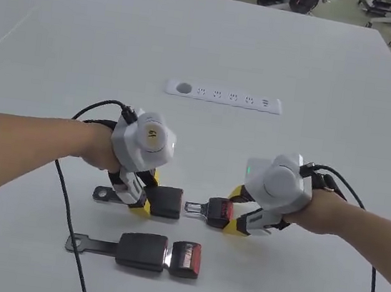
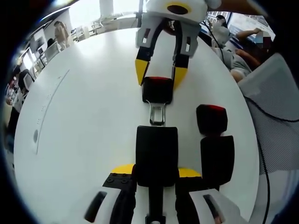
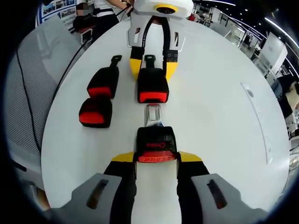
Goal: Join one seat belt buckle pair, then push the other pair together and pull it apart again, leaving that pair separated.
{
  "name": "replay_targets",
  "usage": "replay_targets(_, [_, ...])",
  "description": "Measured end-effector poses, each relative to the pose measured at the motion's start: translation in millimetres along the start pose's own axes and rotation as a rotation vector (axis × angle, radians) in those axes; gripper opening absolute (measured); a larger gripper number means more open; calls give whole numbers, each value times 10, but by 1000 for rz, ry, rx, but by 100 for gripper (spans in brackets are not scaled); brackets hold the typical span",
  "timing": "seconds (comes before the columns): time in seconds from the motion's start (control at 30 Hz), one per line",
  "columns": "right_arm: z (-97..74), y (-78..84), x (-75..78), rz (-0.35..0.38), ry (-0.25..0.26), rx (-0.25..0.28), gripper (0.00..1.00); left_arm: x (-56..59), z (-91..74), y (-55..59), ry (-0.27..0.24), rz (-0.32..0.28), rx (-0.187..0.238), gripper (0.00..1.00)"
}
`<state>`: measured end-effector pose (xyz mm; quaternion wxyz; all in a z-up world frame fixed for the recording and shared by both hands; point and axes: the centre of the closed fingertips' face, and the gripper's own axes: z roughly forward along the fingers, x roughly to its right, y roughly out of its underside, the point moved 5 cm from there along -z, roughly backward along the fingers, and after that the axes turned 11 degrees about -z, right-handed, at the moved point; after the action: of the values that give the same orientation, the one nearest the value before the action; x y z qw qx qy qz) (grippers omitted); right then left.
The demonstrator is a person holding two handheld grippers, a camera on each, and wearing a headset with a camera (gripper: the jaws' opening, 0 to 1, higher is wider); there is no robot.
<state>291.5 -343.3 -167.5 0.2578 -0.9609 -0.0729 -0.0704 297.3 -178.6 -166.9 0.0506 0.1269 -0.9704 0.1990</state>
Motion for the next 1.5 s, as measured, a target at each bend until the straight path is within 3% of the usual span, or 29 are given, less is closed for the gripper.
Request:
replay_targets(0.77, [97,-201,16,-4,-3,30,31,31,-9,-17,-9,4,0,32])
replay_targets(1.5, [136,-165,-16,60,31,98,30,28,-11,12,-20,18,33,32])
